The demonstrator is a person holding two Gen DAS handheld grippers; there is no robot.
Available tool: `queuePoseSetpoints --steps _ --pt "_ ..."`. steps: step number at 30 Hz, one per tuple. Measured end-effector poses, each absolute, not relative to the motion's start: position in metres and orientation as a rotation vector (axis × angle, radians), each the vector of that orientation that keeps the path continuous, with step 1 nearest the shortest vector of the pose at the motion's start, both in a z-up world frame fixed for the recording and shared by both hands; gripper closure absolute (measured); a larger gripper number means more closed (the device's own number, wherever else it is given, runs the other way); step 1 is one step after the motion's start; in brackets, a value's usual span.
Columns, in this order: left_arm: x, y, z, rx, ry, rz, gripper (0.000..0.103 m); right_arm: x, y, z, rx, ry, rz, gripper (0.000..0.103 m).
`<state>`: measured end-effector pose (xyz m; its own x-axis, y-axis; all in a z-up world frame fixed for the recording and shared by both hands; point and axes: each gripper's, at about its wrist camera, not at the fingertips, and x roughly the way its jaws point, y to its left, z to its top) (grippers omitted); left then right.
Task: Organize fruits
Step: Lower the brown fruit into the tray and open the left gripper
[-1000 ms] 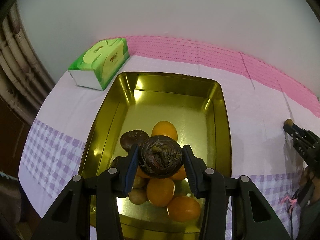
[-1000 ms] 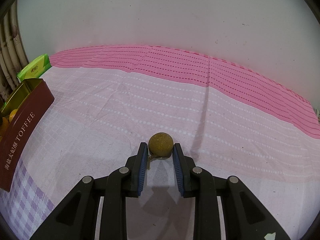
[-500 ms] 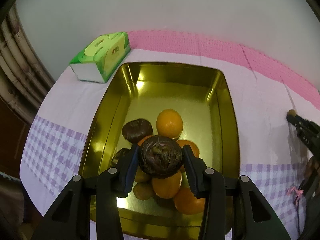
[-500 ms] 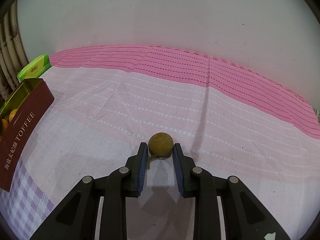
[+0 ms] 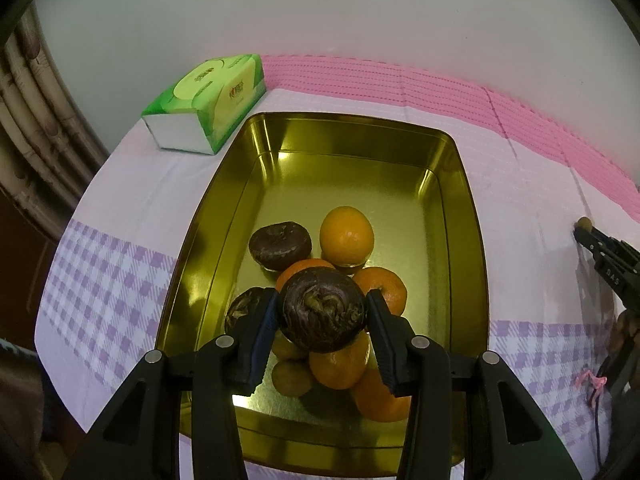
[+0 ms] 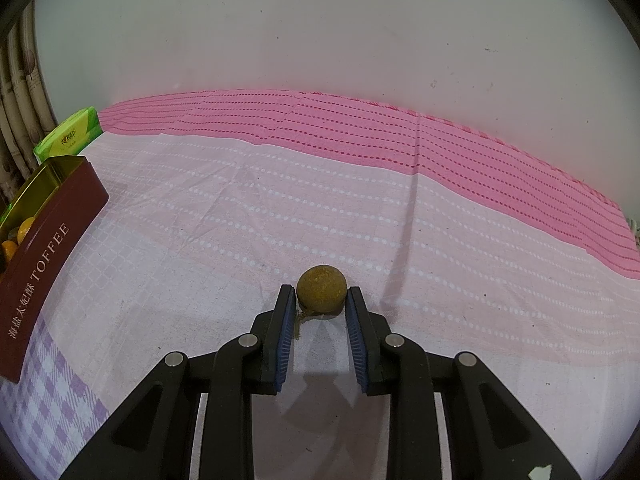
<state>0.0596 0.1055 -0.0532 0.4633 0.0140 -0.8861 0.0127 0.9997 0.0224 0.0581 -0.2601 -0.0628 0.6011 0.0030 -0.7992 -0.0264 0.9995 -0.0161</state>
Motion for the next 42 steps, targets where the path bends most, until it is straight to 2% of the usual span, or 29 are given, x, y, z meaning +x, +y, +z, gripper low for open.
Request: queuePoseSetpoints --steps 4,11,37,42 --pt "0.057 0.105 -0.05 0.034 1.084 0.012 0.046 0.058 -0.26 -0.063 -0.028 0.926 0.017 0.078" --pt "0.052 0.11 -0.042 0.023 1.067 0.021 0.041 0.058 -0.261 -0.063 -0.024 0.926 0.018 0.078" --pt "0.03 0.126 -0.023 0.038 0.992 0.08 0.037 0.058 -0.26 -0.061 -0.026 0.926 0.008 0.08" --pt "0.025 0.13 -0.018 0.016 0.969 0.086 0.03 0.056 -0.253 -0.058 -0.066 0.935 -0.012 0.08"
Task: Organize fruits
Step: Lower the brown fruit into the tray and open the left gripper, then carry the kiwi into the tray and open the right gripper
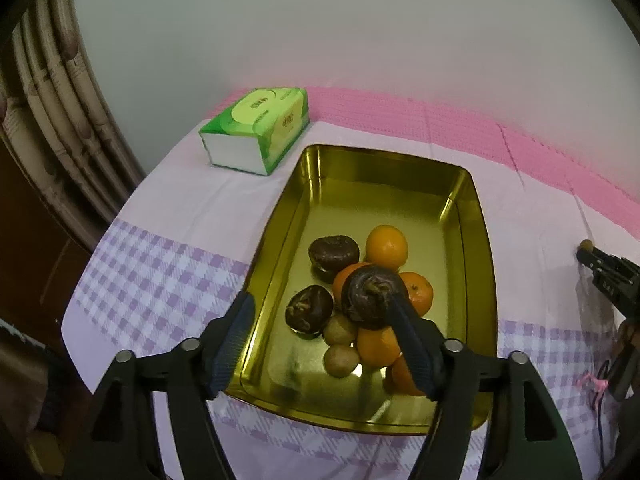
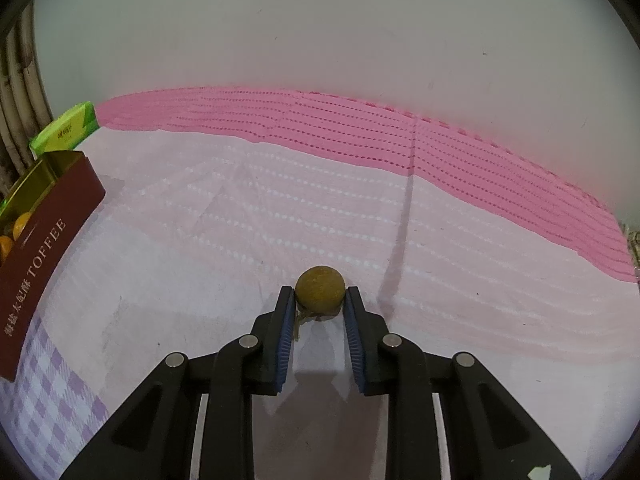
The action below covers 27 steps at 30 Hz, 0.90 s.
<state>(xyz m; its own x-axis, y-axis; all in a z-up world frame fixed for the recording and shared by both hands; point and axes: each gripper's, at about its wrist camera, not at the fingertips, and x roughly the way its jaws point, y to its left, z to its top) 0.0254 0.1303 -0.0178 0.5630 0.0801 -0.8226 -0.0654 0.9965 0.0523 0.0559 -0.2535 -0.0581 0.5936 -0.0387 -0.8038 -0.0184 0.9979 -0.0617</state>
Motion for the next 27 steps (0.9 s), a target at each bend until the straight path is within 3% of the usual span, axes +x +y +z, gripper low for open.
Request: queuePoseSetpoints --steps 10,27 --pt "0.025 0.144 -0.015 -0.024 0.975 0.13 0.023 0.048 -0.229 -0.02 -0.071 0.886 0.055 0.08" --pt "0.016 0.156 -0.009 -0.054 0.979 0.173 0.021 0.033 -0.082 0.027 -0.12 0.829 0.428 0.08"
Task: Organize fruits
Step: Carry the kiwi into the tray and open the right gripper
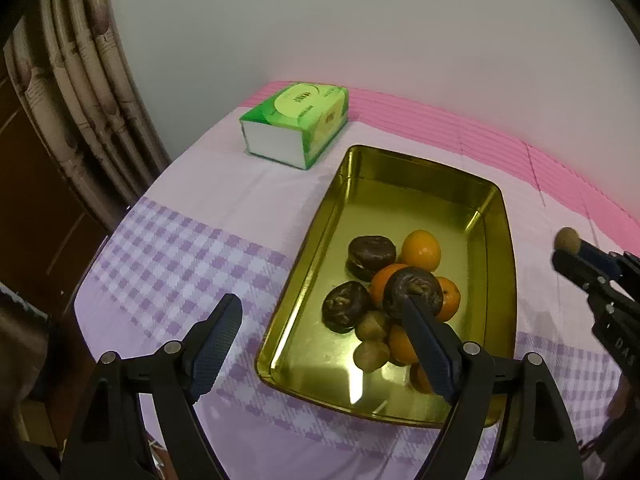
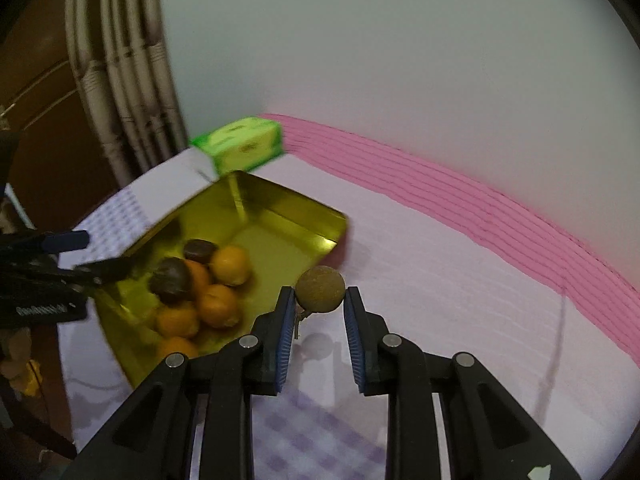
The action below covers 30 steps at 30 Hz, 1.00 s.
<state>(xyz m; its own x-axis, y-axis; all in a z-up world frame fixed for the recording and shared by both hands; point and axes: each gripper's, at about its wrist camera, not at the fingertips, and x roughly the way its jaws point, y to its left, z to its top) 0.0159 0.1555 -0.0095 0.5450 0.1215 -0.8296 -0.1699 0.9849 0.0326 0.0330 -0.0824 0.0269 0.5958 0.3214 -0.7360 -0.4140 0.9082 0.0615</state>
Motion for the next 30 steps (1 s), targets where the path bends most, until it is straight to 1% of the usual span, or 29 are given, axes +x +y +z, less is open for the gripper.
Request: queuePoseSetpoints --steps 8,30 --pt "0.011 0.165 -0.011 -0.063 0.992 0.214 0.021 0.033 -0.033 0.022 -0.167 0.837 0.527 0.08" --pt "-0.009 0.193 -0.008 -0.161 0.995 0.29 0.021 0.043 0.001 -0.02 -0.218 0.937 0.556 0.08"
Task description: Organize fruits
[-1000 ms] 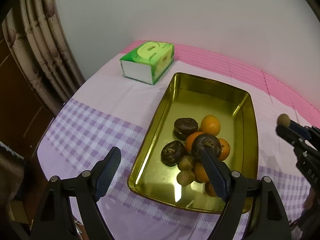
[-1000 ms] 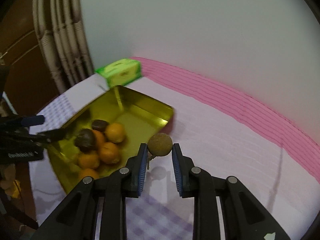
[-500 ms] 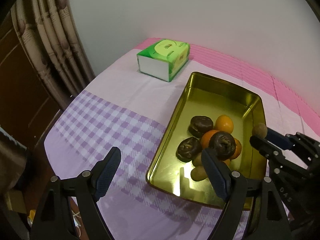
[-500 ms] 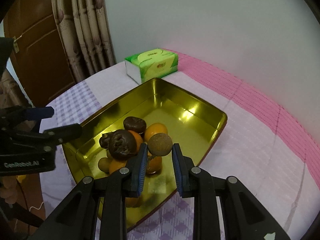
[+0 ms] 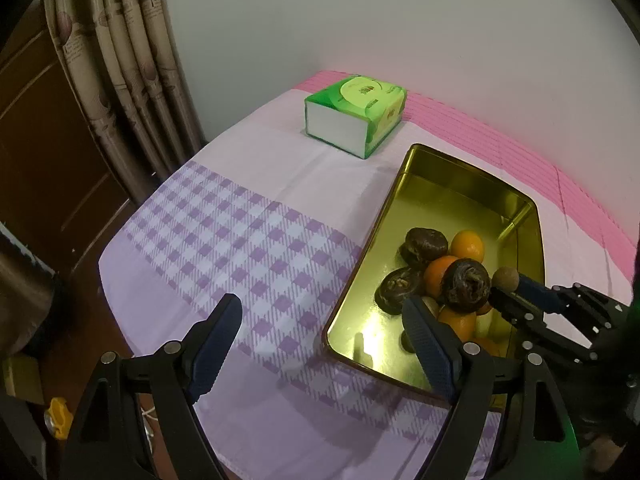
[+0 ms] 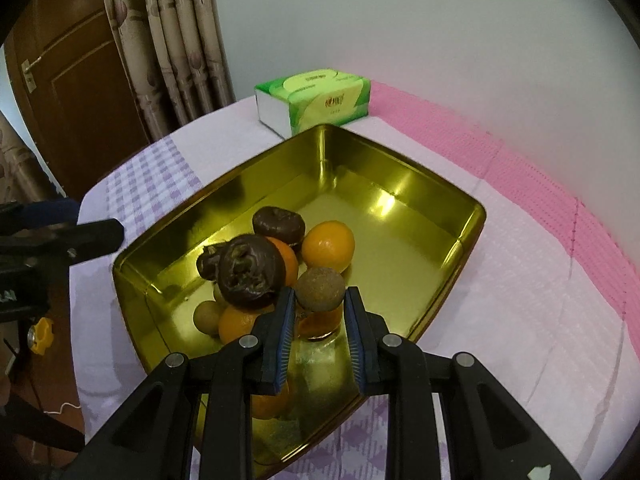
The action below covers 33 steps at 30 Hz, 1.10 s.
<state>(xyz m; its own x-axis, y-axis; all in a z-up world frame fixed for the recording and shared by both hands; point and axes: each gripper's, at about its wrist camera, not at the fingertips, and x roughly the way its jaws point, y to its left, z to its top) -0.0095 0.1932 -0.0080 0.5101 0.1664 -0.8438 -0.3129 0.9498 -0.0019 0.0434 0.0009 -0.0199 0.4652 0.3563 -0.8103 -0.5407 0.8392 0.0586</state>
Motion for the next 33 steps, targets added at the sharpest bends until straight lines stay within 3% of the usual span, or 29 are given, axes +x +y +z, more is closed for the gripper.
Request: queuePoseSetpoints --steps 19,24,33 --pt "-0.016 0.174 -0.006 -0.093 1.0 0.252 0.021 0.043 0.002 -0.023 -0.209 0.955 0.496 0.077" --pt "-0.018 0.171 -0.005 -0.08 0.991 0.248 0.021 0.038 -0.005 -0.016 -0.19 0.933 0.464 0.066" --pt "-0.019 0.166 -0.005 -0.059 0.99 0.243 0.02 0.024 -0.02 0.002 -0.153 0.894 0.418 0.031"
